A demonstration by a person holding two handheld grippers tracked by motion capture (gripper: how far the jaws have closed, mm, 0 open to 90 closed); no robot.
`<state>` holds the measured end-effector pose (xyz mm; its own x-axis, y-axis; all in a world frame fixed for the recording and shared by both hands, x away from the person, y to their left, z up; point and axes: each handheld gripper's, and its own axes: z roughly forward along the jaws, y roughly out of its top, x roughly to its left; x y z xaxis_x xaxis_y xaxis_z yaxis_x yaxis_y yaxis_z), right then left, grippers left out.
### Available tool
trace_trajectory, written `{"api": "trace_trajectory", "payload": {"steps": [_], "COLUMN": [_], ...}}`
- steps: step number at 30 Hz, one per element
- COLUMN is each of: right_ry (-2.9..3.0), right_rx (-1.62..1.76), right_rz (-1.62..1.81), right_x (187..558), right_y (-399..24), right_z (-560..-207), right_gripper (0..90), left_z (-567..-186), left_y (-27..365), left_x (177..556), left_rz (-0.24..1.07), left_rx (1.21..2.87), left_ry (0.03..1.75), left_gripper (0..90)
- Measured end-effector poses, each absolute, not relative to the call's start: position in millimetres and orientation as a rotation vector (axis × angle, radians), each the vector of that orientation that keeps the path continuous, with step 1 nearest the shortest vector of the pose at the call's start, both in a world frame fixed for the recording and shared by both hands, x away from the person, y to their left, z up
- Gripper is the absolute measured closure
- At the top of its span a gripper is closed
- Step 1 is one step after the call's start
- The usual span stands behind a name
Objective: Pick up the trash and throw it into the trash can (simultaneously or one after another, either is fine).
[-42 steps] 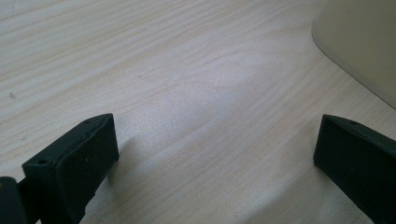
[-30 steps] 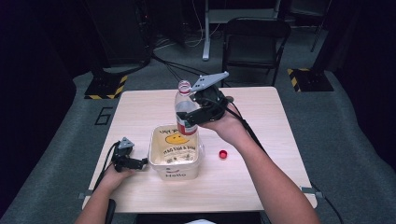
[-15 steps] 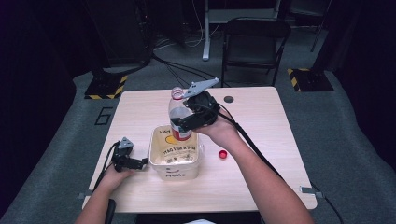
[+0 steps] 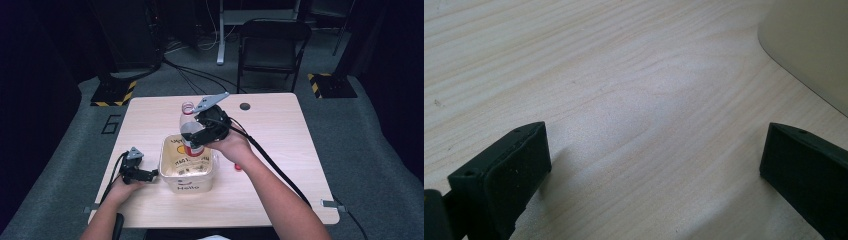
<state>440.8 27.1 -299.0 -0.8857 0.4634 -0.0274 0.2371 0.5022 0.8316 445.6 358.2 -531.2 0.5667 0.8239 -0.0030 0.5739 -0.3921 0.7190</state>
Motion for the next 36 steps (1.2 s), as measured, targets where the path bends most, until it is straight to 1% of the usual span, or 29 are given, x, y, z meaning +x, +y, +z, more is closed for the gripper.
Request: {"api": "trace_trajectory", "payload": {"steps": [20, 36], "right_ry": [2.472, 2.464], "right_rx": [0.639, 0.64], "right_rz": [1.293, 1.255], "right_x": [448, 446], "right_y": [28, 32], "right_z": [-338, -366], "right_gripper": [27.0, 26.9], "left_z": [-531, -531], "left_y": [358, 358], "left_x": [445, 445], "left_rz": [0.466, 0.466], "left_rx": [2.11, 2.111], "left_ry": [1.117, 1.117], "left_gripper": [0.0, 0.0]}}
